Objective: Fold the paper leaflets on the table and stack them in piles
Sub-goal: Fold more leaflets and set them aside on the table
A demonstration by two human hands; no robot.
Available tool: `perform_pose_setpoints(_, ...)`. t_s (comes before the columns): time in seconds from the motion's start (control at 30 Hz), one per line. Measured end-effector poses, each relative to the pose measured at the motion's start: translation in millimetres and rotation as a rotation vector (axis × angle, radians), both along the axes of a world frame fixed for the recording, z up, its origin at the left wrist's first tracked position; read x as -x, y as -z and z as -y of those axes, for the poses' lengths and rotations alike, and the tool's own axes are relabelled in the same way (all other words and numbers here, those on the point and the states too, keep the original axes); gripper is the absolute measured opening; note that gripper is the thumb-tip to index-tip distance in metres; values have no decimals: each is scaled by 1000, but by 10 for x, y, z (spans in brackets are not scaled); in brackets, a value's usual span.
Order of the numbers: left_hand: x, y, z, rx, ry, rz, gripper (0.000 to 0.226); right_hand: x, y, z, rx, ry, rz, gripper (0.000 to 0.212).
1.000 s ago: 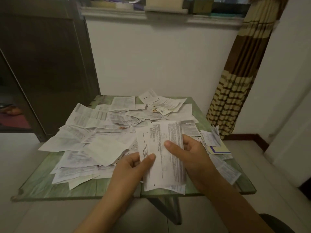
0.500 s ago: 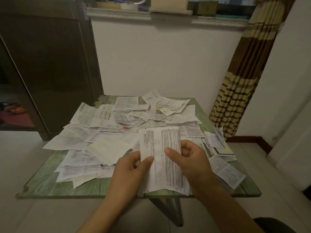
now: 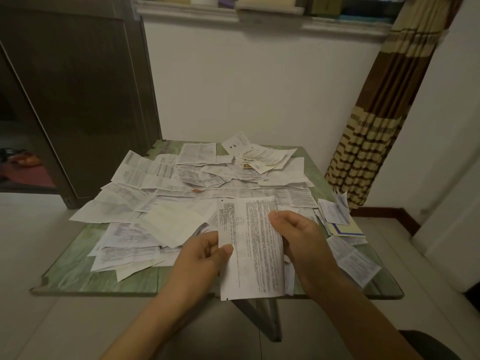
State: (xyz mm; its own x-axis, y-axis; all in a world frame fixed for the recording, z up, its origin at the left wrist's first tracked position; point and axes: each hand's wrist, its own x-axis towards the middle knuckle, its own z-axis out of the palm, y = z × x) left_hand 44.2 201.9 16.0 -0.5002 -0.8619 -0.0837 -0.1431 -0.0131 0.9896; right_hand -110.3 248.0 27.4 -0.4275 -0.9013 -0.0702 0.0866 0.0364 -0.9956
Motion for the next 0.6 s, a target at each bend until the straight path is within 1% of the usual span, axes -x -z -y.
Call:
perform_pose_setpoints(0.13,1,10,-18,36,4,23,27,-45,45,3,57,108,-82,17)
perform_pose_setpoints(0.23,4,35,-38,52,-20,15,29,-43,60,5,79,123,-30,16)
perform_pose_setpoints(0.33,21,64,-96,-41,-24,-12,25,-16,64,19,97,132,-33,11)
perform_pose_setpoints(0.4,34,84,-118,-109,-127,-36,21,15,70,15,105,113,-84,8)
perform_pose_setpoints(0.43,23,107,-90,-54,-216,-34,21,30,71,11,111,90,-126,8)
perform_pose_setpoints(0.47,7,112,-49,66,-291,-16,26,42,62,10,115,52,-187,9)
perform_pose_setpoints(0.5,-7,93,-4,205,-320,11,33,49,48,6,114,1,-261,10)
perform_pose_setpoints(0.53,-14,48,33,320,-307,31,35,46,32,2,110,-59,-335,10)
perform_pose_setpoints(0.6,-4,-82,99,412,-182,91,25,-1,0,8,112,-177,-452,9)
